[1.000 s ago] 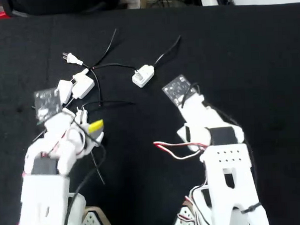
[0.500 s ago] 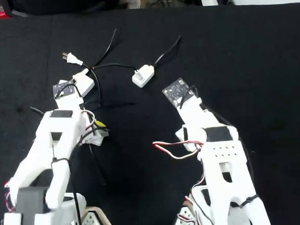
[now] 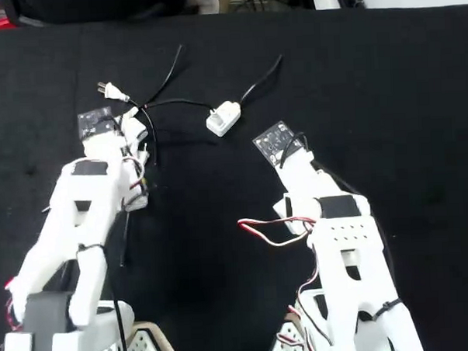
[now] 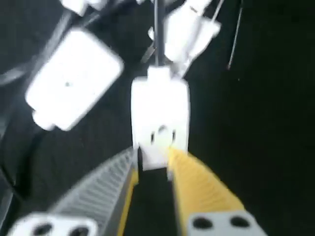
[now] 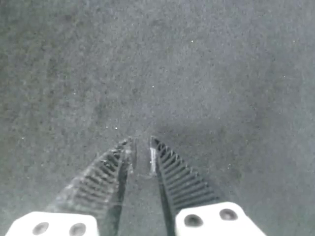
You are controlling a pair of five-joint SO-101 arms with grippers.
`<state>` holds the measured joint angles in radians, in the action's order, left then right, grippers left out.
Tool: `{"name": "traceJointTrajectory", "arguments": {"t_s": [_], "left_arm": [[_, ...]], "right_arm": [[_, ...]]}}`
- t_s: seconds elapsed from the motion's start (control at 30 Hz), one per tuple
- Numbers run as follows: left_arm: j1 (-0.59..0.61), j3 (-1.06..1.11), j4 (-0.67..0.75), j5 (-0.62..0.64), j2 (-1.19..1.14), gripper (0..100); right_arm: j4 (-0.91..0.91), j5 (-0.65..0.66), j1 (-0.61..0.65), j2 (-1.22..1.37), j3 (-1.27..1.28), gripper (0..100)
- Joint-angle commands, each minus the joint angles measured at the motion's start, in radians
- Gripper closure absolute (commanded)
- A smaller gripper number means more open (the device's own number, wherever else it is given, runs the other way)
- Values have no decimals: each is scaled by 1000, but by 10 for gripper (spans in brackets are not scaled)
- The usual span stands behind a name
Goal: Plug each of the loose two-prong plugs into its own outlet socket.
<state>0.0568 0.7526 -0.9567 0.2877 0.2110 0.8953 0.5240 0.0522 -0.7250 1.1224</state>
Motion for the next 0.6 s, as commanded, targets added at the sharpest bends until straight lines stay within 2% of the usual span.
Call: {"name": "traceJointTrajectory", "arguments": {"t_s": [0.0, 0.1, 0.23, 0.33, 0.47, 0.57], "left_arm": [[-5, -88, -107, -66, 32, 926], [-64, -143, -215, -143, 112, 925], [-101, -143, -269, -153, 227, 923], [-41, -102, -229, -153, 276, 912], [94, -44, -161, -95, 279, 777], [131, 15, -94, -66, 279, 715]], "right_arm": [[-17, -6, -11, 2, -2, 946], [-41, -6, -11, 1, 12, 946], [-55, -5, -11, 1, 22, 946], [-55, -5, -11, 1, 22, 946], [-55, -5, -11, 1, 22, 946], [-55, -5, -11, 1, 22, 946]]}}
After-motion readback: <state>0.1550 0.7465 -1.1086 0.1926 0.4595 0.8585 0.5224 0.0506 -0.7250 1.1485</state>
